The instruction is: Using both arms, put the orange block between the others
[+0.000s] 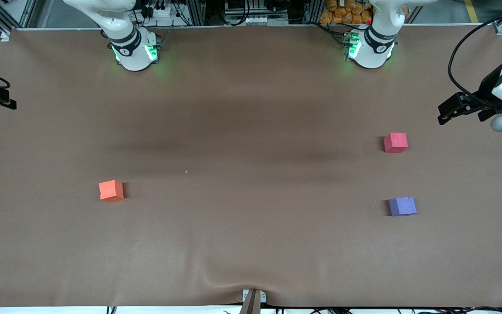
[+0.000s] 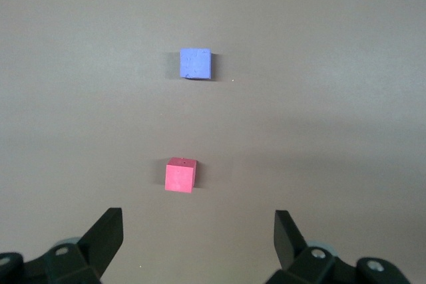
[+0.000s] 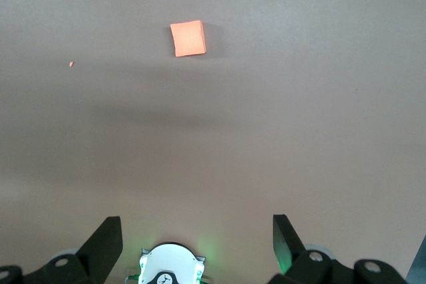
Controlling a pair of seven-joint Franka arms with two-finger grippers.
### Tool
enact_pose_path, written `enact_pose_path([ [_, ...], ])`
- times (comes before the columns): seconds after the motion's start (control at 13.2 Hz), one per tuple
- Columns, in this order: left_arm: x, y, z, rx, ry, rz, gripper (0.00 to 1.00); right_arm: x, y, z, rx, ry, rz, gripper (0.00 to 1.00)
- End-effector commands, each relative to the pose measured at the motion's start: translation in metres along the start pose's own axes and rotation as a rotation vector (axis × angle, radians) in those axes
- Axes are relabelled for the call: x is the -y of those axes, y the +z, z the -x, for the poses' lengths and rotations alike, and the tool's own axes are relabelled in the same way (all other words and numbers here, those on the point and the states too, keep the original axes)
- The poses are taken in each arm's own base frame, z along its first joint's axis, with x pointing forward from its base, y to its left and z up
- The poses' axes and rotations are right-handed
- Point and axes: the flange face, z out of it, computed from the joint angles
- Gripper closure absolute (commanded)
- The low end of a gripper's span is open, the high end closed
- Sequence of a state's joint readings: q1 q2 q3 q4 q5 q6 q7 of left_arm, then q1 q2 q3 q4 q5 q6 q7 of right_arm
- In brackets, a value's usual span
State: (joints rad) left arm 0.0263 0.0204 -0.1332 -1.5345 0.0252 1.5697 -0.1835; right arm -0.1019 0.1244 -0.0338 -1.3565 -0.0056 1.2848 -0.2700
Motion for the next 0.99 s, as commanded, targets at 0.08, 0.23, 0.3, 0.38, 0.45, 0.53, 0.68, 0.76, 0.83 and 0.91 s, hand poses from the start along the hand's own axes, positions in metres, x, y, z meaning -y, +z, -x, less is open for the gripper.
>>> enact_pose_path([
  [0.08,0.0025,-0.0067,0.002,0.006,0.01,0.018,0.0,0.005,-0.0039,0.0011,-0.001,-0.014,0.025,0.0],
  [0.23,0.0033,-0.0066,0.0014,0.006,0.01,0.018,0.0,0.0051,-0.0039,0.001,-0.001,-0.014,0.024,0.0],
  [0.3,0.0049,-0.0075,0.0014,0.003,0.007,0.02,0.0,0.0053,-0.0039,0.001,-0.002,-0.015,0.022,0.0],
  [0.38,0.0057,-0.0067,0.0008,0.005,0.007,0.02,0.0,0.0053,-0.0039,0.001,-0.002,-0.015,0.022,0.0],
  [0.45,0.0064,-0.0059,0.0007,0.006,0.007,0.021,0.0,0.0053,-0.0039,0.001,-0.002,-0.015,0.022,0.0],
  [0.53,0.0047,-0.0044,0.0013,0.011,0.011,0.02,0.0,0.0045,-0.0039,0.0012,-0.002,-0.013,0.022,0.0],
  [0.68,0.0013,-0.0053,0.0017,0.008,0.015,0.021,0.0,0.0045,-0.0039,0.0012,-0.002,-0.013,0.022,0.0],
  [0.76,0.0017,-0.007,0.0025,0.007,0.014,0.033,0.0,0.0053,-0.0033,0.0001,-0.002,-0.015,0.021,0.0],
  [0.83,0.0018,-0.0057,0.0032,0.015,0.01,0.055,0.0,0.005,-0.0019,-0.0012,-0.001,-0.015,0.021,0.0],
  [0.91,0.0023,-0.0056,0.0031,0.016,0.008,0.058,0.0,0.0048,-0.0014,-0.0021,-0.002,-0.015,0.021,0.0],
])
